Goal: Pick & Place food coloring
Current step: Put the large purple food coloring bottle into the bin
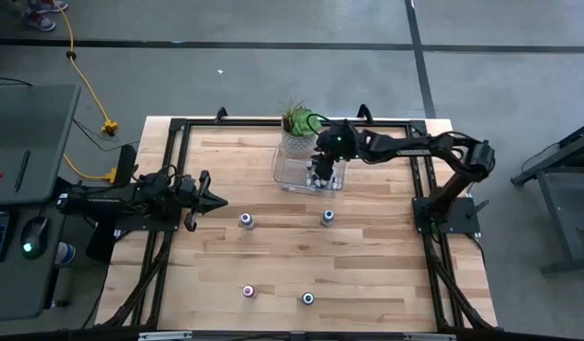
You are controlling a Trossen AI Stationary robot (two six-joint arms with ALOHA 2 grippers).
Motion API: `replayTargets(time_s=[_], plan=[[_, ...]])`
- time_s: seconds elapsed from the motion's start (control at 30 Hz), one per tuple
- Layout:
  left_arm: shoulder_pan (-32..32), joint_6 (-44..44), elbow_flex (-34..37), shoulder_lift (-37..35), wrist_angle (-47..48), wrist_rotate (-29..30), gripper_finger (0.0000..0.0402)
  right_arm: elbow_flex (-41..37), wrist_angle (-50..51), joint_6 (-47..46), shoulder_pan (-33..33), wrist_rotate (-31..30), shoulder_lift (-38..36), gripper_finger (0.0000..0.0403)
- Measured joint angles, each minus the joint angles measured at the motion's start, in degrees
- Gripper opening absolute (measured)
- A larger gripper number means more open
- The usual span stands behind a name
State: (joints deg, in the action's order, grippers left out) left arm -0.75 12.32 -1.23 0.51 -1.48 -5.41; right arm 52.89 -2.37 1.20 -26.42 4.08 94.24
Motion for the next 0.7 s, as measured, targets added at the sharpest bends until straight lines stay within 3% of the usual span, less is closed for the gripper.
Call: replayTargets(time_s=[0.2, 0.3, 0.53, 0.7], plan=[[0.0, 0.0, 0.0, 0.0, 0.0, 0.0, 0.0, 6.1, 9.9, 6.2, 2.2, 1.1, -2.9, 0.0129], [0.0, 0.0, 0.0, 0.0, 0.0, 0.0, 0.0, 12.3, 17.7, 8.8, 3.2, 4.7, -2.6, 0.0129], [0.0, 0.0, 0.0, 0.0, 0.0, 0.0, 0.0, 27.4, 32.1, 14.7, 7.7, 11.1, 1.6, 0.0129], [0.0, 0.0, 0.0, 0.0, 0.0, 0.0, 0.0, 31.6, 33.3, 16.3, 12.0, 17.6, 6.5, 0.0129]])
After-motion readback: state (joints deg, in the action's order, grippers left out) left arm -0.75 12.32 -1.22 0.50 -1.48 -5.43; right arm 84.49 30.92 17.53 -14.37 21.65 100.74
